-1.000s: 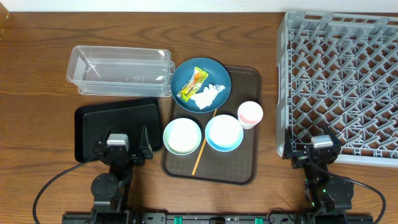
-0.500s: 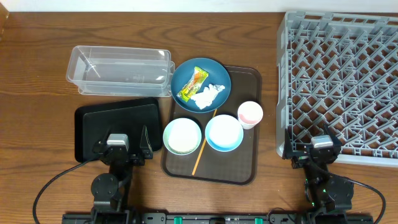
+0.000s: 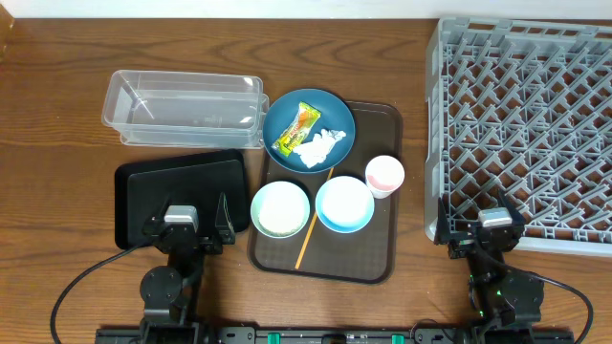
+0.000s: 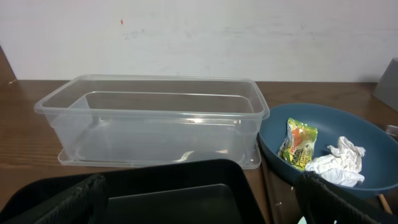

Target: Sort waste into correct bins and load items into the dishwasher rack

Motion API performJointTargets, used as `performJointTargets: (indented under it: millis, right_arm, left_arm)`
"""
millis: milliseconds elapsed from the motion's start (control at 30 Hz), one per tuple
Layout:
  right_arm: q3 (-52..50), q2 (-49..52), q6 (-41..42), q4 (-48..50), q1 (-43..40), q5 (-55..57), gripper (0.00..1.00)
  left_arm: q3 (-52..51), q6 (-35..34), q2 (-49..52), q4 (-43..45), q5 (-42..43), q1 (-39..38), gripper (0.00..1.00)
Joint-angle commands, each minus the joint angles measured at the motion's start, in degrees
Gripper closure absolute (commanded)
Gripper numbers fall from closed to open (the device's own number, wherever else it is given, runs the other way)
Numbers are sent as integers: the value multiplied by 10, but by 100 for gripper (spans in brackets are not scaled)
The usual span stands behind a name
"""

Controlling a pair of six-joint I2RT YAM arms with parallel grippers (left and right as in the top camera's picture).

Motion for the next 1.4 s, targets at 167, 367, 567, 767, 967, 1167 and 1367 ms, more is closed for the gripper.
performJointTargets:
  millis: [167,367,567,767,967,1167,1367]
  right_arm:
    - [-2,3,13,0,4,0,1]
    - [-2,3,117,0,4,5,1]
    - [22,3,146,-16,4,5,1]
    - [89,35,146,-64,4,28,1]
    - [192,149,146,-118,4,28,1]
    - [343,291,127,-240,4,28,1]
    - [506,412,127,-418,4,28,1]
  left_arm:
    - [-5,-13,-3,-26,-3,5,2]
    - [12,-80,12,-49,-3,5,2]
    - [89,-102,75,-114,-2,4,2]
    - [207,-105,193,-176,-3,5,2]
    - [327,-105,327,-269,-2,5,2]
    - [466,-105,443,-411,52,5,2]
    - [602,-105,541,-584,55,5,2]
